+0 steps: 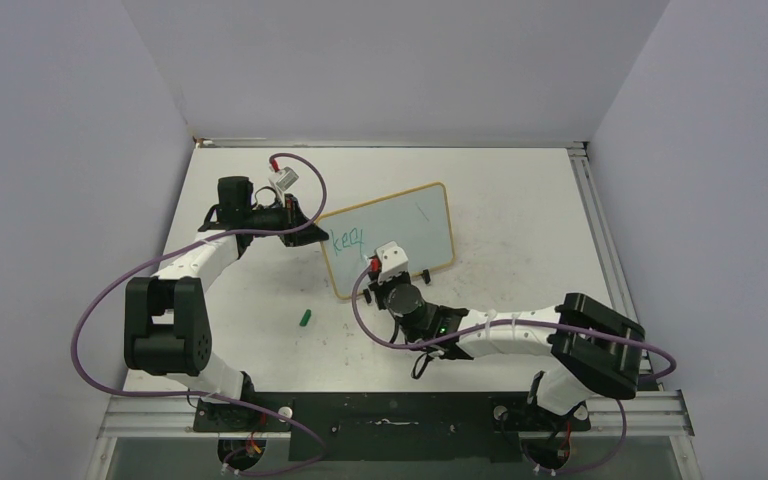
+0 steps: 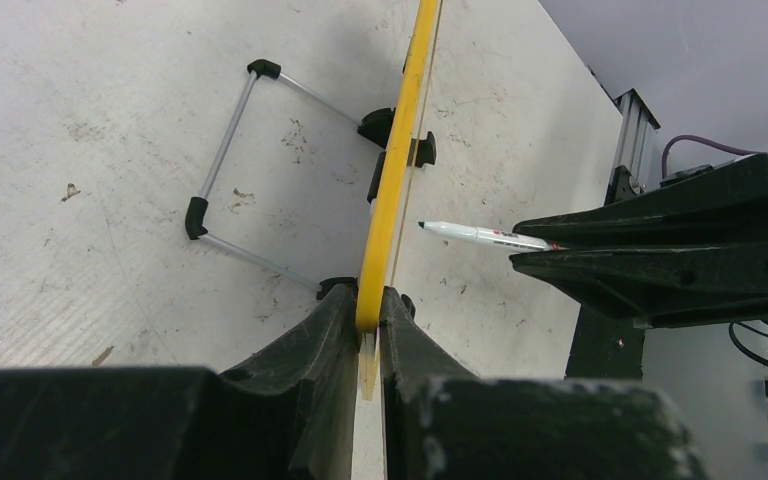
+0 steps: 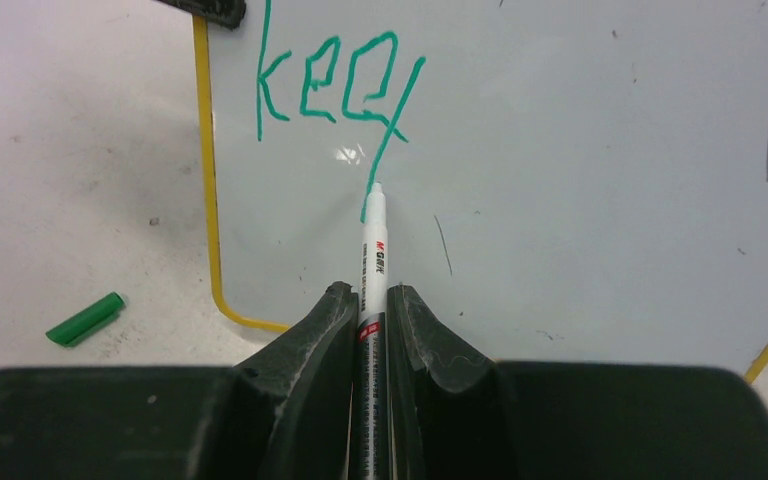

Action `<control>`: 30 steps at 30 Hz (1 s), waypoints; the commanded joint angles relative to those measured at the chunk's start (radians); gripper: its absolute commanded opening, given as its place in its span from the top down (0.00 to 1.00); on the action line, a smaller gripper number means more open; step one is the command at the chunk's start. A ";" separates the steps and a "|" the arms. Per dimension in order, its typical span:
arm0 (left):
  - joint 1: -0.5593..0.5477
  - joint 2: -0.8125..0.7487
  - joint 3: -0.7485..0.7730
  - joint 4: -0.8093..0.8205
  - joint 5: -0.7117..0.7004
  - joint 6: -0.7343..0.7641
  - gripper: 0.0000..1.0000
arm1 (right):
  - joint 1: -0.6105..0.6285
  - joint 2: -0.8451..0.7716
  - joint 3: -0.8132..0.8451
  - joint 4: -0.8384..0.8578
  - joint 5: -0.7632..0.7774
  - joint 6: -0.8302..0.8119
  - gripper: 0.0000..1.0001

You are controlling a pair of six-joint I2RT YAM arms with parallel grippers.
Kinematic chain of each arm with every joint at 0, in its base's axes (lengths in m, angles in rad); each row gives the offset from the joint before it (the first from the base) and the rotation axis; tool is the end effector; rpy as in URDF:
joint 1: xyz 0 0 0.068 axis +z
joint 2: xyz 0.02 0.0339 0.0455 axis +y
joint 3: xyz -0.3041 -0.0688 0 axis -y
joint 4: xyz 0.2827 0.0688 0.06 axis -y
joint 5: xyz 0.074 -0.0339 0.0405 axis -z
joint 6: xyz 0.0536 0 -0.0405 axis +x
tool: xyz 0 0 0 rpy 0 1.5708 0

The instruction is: Write a sentence on the whiteboard

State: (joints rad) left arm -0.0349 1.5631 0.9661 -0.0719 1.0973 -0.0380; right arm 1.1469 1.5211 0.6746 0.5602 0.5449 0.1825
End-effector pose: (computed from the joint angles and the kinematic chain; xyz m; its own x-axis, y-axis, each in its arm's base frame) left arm 0.3605 -0.0603 0.2472 -0.6464 0.0052 -0.7630 0.6896 0.4319 -0.5813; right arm 0.1702 0.3095 0.2114 -0.2186 -0.1070 -0.9699 -0.5443 0.8383 0.0302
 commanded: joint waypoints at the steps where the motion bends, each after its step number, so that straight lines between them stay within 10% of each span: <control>1: 0.004 -0.035 0.036 -0.012 0.000 0.020 1.00 | -0.013 -0.034 0.068 0.056 0.029 -0.064 0.95; 30: 0.004 -0.028 0.039 -0.012 -0.002 0.021 1.00 | -0.085 0.045 0.122 0.093 0.024 -0.087 0.95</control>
State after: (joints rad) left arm -0.0349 1.5631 0.9661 -0.0723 1.0943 -0.0364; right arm 1.0786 1.5635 0.7757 0.6136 0.5320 0.0868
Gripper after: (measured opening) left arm 0.095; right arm 0.151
